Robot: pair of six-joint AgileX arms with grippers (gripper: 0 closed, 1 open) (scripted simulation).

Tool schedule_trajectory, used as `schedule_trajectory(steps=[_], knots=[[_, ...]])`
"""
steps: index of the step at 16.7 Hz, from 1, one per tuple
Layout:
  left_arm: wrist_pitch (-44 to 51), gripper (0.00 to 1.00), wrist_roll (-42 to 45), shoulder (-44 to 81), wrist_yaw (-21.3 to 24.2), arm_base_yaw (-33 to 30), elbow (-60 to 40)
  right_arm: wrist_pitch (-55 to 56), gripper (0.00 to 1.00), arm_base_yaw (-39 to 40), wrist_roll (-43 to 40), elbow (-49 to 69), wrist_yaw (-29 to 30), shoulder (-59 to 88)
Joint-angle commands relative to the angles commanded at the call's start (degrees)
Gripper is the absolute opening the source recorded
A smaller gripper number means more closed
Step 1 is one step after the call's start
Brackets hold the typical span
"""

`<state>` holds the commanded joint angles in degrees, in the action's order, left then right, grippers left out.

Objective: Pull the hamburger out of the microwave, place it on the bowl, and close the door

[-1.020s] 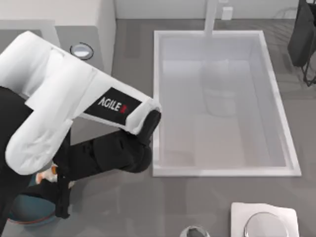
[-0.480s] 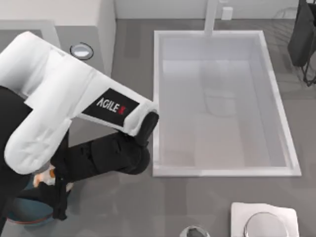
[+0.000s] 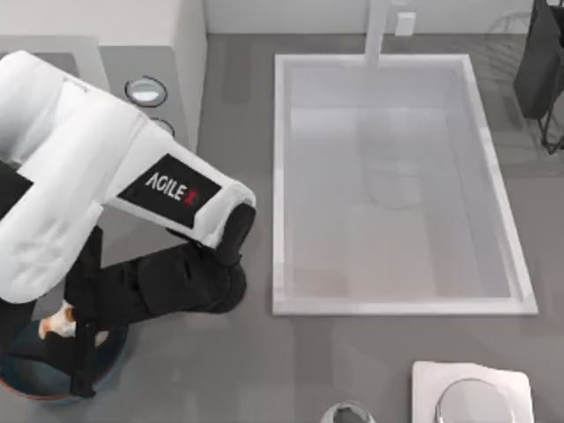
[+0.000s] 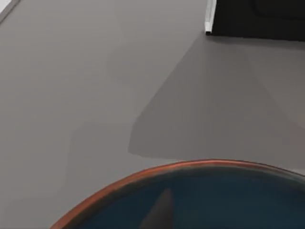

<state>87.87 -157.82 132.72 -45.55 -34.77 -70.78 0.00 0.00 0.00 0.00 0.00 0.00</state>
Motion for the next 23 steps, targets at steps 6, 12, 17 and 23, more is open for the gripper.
schedule_trajectory(steps=[6, 12, 17, 23], knots=[[-1.79, 0.00, 0.47, 1.28, -0.73, 0.79, 1.95, 0.00, 1.00, 0.00, 0.00, 0.00, 0.00, 0.00], [-1.79, 0.30, 0.47, 1.28, -0.73, 0.79, 1.95, 0.00, 1.00, 0.00, 0.00, 0.00, 0.00, 0.00], [-1.79, 0.68, 0.47, 1.28, -0.73, 0.79, 1.95, 0.00, 1.00, 0.00, 0.00, 0.00, 0.00, 0.00], [-1.79, 1.00, 0.47, 1.28, -0.73, 0.79, 1.95, 0.00, 1.00, 0.00, 0.00, 0.00, 0.00, 0.00]])
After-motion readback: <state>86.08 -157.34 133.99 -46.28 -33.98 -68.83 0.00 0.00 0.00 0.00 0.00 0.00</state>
